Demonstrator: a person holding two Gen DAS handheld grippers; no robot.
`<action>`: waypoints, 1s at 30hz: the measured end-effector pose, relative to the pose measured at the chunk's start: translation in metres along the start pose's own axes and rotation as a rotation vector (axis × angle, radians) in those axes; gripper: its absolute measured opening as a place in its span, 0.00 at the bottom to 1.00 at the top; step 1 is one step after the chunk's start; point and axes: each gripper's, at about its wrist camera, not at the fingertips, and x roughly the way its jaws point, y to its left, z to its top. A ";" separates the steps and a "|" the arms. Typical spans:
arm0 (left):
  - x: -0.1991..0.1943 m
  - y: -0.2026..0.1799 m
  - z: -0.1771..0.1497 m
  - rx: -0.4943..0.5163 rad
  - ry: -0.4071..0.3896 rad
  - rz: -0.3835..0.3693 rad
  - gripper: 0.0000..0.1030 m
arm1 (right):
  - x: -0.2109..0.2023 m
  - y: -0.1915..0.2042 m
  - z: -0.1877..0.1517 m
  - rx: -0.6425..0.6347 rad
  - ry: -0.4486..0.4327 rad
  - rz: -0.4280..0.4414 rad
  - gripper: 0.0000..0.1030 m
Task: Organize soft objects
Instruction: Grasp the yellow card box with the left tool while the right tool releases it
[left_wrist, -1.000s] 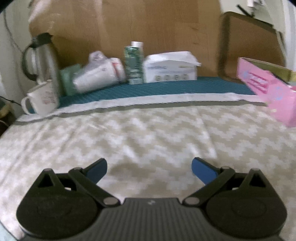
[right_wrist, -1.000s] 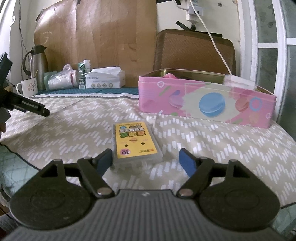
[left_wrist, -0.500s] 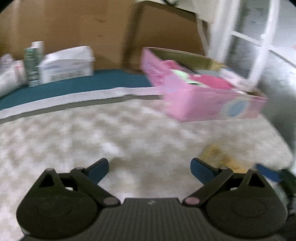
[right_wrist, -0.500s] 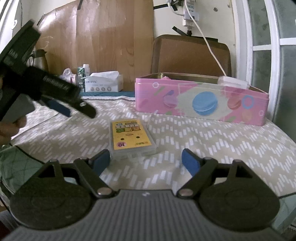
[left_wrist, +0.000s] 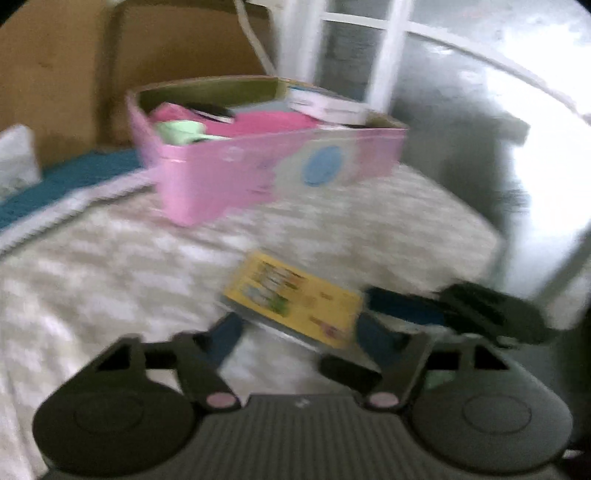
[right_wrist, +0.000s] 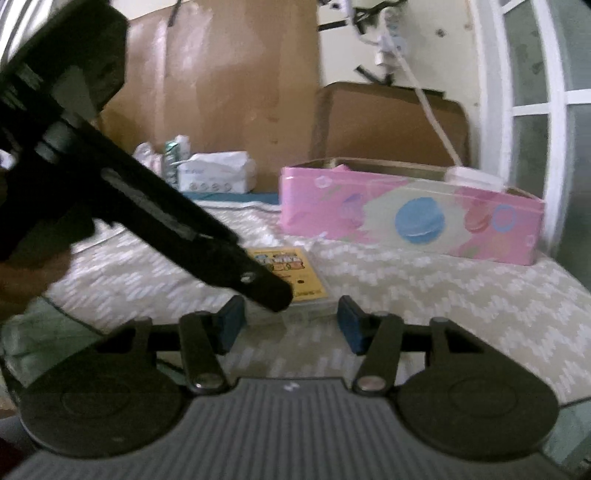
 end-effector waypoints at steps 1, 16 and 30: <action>0.000 -0.003 0.002 0.004 0.010 -0.025 0.54 | -0.002 -0.002 0.000 0.013 -0.017 -0.005 0.57; 0.028 0.027 0.040 -0.116 -0.002 -0.001 0.65 | -0.009 -0.036 -0.007 0.078 -0.013 -0.028 0.56; 0.023 -0.003 0.072 0.016 -0.081 -0.068 0.56 | -0.028 -0.035 0.012 0.037 -0.164 -0.091 0.56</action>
